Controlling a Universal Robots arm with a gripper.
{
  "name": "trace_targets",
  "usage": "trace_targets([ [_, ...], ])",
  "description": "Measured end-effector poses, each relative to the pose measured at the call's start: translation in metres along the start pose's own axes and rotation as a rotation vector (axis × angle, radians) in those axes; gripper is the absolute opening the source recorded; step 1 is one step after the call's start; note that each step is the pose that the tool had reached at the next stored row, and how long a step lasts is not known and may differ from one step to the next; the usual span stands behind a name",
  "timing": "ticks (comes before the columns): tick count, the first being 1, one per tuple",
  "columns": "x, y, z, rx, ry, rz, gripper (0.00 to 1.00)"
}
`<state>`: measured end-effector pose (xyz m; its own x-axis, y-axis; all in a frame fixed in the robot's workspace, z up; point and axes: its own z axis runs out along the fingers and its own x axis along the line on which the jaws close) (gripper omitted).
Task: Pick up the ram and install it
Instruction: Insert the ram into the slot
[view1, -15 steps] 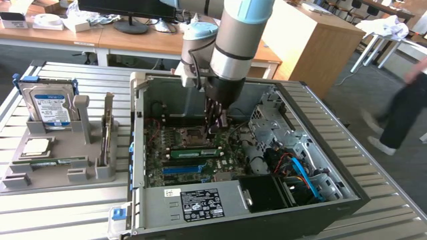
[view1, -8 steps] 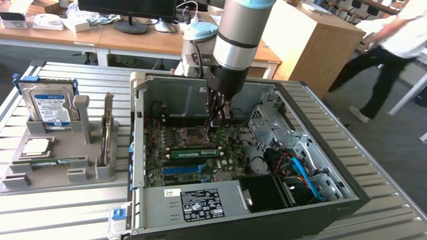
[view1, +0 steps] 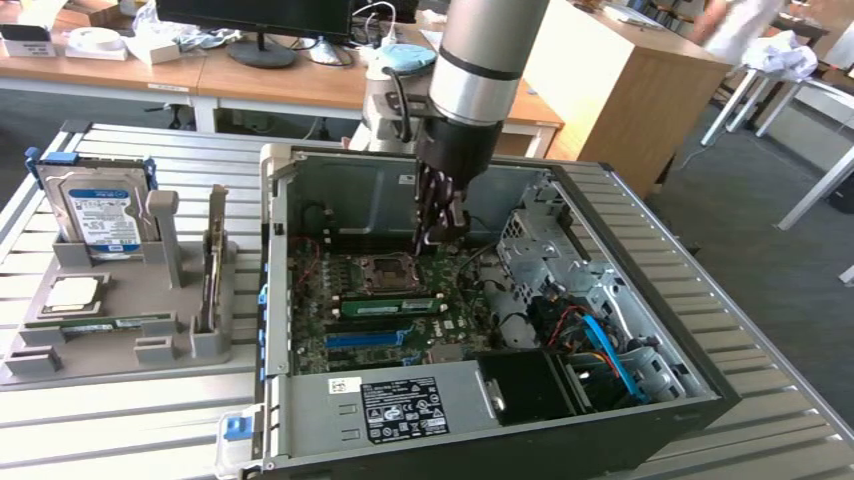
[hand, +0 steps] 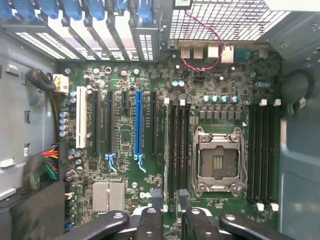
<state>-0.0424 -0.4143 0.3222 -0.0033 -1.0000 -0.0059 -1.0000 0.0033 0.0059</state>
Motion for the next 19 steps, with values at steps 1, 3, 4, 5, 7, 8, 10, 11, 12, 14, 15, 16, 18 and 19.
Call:
trace_targets([
  [1,0.0,0.0,-0.0012,0.0,0.0,0.0,0.25],
  [3,0.0,0.0,-0.0045,0.0,0.0,0.0,0.25],
  [4,0.0,0.0001,-0.0067,0.0,0.0,0.0,0.25],
  [5,0.0,0.0,-0.0087,0.0,-0.0001,0.0,0.25],
  [7,0.0,0.0001,-0.0131,0.0,-0.0001,0.0,0.25],
  [8,0.0,0.0001,-0.0154,0.0,0.0,0.0,0.25],
  [10,0.0,0.0001,-0.0198,-0.0001,0.0,0.0,0.25],
  [11,0.0,0.0001,-0.0218,-0.0001,0.0,0.0,0.25],
  [12,0.0,0.0001,-0.0235,0.0,0.0,0.0,0.25],
  [14,0.0,0.0002,-0.0268,0.0,0.0,0.0,0.25],
  [15,0.0,0.0002,-0.0284,0.0,0.0,0.0,0.25],
  [16,0.0,0.0002,-0.0299,0.0,-0.0001,0.0,0.25],
  [18,0.0,0.0002,-0.0319,0.0,-0.0001,0.0,0.25],
  [19,0.0,0.0002,-0.0319,0.0,-0.0002,0.0,0.25],
])
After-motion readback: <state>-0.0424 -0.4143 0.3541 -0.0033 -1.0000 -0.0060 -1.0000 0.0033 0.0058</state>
